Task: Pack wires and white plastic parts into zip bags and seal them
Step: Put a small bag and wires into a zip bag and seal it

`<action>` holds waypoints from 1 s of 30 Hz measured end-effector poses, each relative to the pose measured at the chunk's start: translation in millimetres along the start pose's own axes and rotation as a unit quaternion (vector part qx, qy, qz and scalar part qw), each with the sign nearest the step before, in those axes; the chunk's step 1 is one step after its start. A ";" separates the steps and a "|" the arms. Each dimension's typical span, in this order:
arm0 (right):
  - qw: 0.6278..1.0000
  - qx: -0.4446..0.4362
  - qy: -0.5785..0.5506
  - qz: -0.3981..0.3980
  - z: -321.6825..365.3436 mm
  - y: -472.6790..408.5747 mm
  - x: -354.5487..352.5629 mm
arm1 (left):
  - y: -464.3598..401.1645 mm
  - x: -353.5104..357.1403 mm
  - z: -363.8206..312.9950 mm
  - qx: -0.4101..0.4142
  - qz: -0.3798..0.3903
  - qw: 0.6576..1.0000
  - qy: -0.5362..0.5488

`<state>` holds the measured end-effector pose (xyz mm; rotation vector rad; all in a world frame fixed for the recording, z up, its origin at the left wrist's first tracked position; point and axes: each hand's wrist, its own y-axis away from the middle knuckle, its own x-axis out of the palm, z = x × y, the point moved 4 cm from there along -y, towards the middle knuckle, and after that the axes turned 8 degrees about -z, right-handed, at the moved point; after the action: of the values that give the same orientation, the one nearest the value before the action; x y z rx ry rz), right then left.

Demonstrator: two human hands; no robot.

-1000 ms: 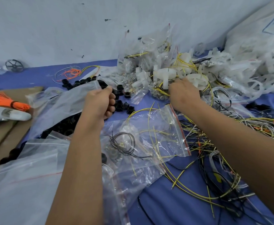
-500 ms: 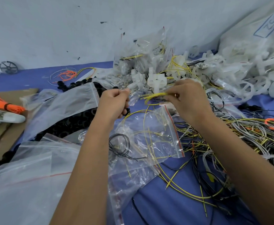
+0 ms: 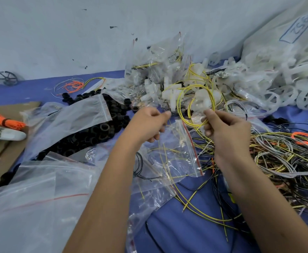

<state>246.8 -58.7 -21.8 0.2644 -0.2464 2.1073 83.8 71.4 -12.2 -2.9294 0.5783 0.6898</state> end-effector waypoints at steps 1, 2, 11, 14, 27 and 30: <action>1.000 0.007 -0.009 -0.027 -4.2 0.0 -3.2 | 1.4 6.6 -0.9 0.005 0.000 0.999 -0.046; 0.998 0.008 -0.020 -0.054 -6.4 -1.0 -5.6 | 3.2 14.3 -2.9 0.010 -0.002 0.997 -0.083; 0.992 -0.047 -0.025 -0.116 -6.8 -8.9 -19.8 | 19.6 53.2 -19.1 0.077 -0.030 0.967 -0.243; 0.997 -0.030 -0.029 -0.070 -6.1 -6.6 -14.5 | 13.0 34.4 -18.8 0.068 -0.020 0.982 -0.177; 0.903 -0.207 0.359 0.110 2.8 3.1 -1.6 | 6.6 -15.1 -14.1 0.009 -0.078 0.997 -0.011; 0.909 -0.150 0.348 0.176 2.3 3.7 0.3 | 8.7 -11.0 -19.1 0.039 -0.081 0.995 -0.046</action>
<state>243.7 -61.0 -19.7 -0.7614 -0.1907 2.3263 79.3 64.2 9.9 -2.8144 0.3459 0.7592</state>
